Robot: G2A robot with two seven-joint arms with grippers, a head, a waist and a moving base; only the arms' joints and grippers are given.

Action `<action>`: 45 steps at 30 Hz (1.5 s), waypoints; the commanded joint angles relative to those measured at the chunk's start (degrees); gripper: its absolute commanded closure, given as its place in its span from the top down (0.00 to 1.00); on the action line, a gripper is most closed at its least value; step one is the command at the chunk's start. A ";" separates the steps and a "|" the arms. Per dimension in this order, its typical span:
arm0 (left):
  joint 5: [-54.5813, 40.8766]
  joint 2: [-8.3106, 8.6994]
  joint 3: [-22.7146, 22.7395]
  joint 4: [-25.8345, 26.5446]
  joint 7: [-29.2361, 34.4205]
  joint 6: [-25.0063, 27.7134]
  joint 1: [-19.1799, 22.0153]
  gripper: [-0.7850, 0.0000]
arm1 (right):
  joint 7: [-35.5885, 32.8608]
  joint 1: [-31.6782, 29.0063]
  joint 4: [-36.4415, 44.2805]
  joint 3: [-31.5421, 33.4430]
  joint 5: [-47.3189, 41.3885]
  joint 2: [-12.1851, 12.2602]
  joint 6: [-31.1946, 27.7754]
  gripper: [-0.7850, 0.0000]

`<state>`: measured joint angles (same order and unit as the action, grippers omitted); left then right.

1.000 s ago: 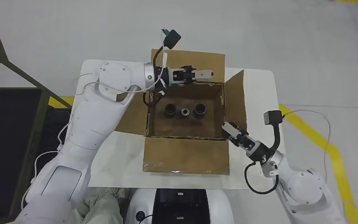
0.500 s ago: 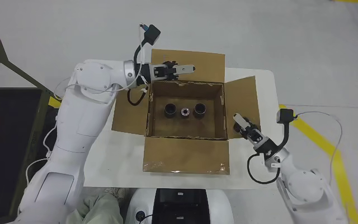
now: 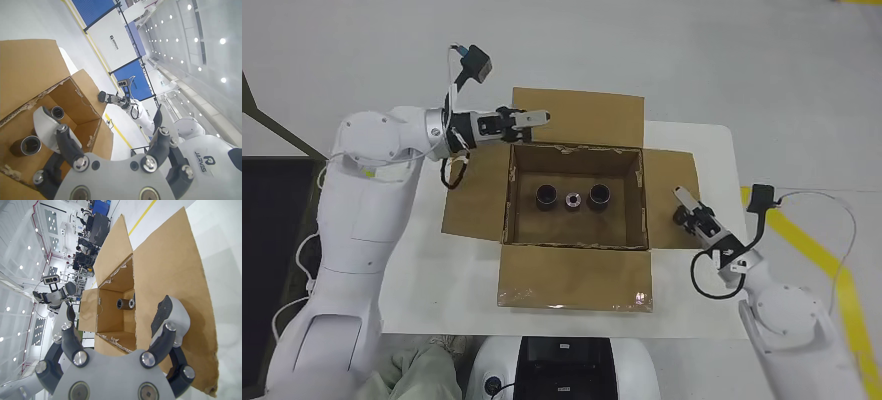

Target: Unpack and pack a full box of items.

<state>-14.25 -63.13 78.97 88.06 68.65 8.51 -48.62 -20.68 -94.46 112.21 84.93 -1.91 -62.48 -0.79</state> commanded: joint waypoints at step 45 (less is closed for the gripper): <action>-1.18 5.83 15.28 -10.38 9.22 -4.26 3.02 1.00 | -7.35 15.42 -14.17 -12.15 -3.75 -2.31 -0.04 1.00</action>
<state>-15.43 -57.30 94.25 77.68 77.87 4.25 -45.59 -28.04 -79.42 98.34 73.11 -5.61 -64.72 -0.75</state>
